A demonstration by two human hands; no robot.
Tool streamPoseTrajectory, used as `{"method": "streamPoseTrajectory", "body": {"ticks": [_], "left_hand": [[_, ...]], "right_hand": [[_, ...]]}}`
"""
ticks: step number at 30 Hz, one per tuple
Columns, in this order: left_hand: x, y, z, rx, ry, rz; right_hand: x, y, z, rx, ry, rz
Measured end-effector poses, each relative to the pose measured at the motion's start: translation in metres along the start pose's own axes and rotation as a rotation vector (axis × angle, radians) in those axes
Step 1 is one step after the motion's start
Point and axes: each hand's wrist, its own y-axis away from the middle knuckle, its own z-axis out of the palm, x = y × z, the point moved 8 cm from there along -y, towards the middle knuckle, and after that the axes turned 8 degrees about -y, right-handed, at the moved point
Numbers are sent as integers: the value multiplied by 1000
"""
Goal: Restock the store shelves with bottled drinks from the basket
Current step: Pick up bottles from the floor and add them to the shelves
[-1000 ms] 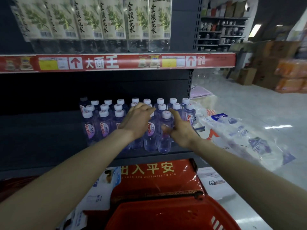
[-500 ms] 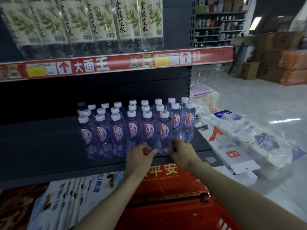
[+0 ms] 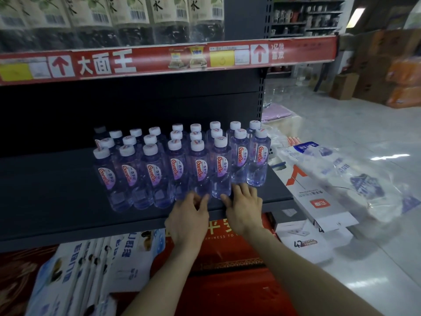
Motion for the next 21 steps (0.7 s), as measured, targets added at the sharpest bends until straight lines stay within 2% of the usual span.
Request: {"method": "streamPoseTrajectory", "body": {"ticks": [12,21], "left_hand": [[1,-1,-1,58,-60,-35],[6,1,-1,57,-49,11]], "right_hand": [[0,8,4,113,48,0],[-5,12,4,108,121,17]]}}
